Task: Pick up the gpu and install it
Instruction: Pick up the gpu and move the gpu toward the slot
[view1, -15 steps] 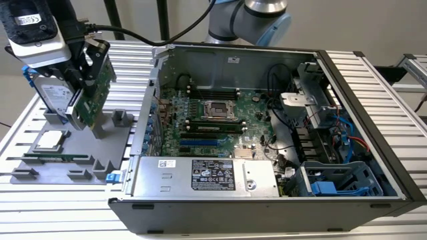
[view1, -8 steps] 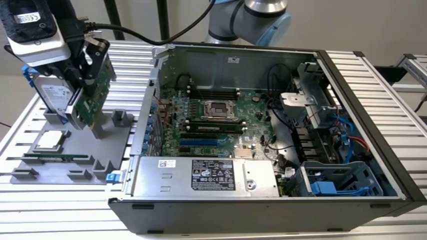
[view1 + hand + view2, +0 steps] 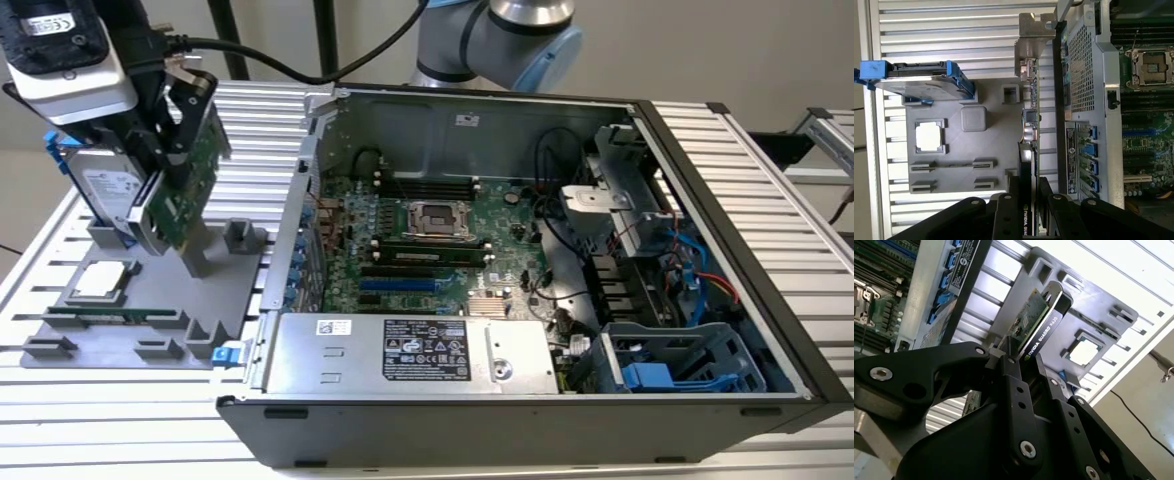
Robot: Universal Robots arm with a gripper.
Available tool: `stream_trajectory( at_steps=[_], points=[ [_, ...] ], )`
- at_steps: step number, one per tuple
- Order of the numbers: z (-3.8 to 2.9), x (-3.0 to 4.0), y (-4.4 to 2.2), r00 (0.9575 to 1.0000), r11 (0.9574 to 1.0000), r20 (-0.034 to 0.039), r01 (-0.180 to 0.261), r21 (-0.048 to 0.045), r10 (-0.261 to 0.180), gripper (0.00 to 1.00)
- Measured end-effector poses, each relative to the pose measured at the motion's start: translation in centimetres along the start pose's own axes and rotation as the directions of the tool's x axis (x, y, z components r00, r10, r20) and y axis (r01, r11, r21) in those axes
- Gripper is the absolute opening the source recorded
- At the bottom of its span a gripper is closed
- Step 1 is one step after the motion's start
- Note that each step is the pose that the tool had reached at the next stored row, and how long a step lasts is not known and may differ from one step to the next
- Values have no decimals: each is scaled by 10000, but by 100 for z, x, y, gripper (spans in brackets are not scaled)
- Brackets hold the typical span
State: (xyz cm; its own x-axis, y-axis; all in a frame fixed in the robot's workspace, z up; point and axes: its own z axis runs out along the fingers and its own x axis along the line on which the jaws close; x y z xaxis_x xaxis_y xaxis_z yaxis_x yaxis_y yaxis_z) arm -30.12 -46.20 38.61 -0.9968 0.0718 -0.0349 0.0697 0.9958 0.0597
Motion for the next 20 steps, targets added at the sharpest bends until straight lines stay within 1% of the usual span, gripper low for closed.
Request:
stream_trajectory(
  at_steps=[6,13,20],
  points=[
    [-50,-2,3,10000,10000,1,0,-1,0,0],
    [-52,-3,3,10000,10000,0,1,3,-1,0],
    [-50,-61,7,10000,10000,0,1,2,-1,0]
  ],
)
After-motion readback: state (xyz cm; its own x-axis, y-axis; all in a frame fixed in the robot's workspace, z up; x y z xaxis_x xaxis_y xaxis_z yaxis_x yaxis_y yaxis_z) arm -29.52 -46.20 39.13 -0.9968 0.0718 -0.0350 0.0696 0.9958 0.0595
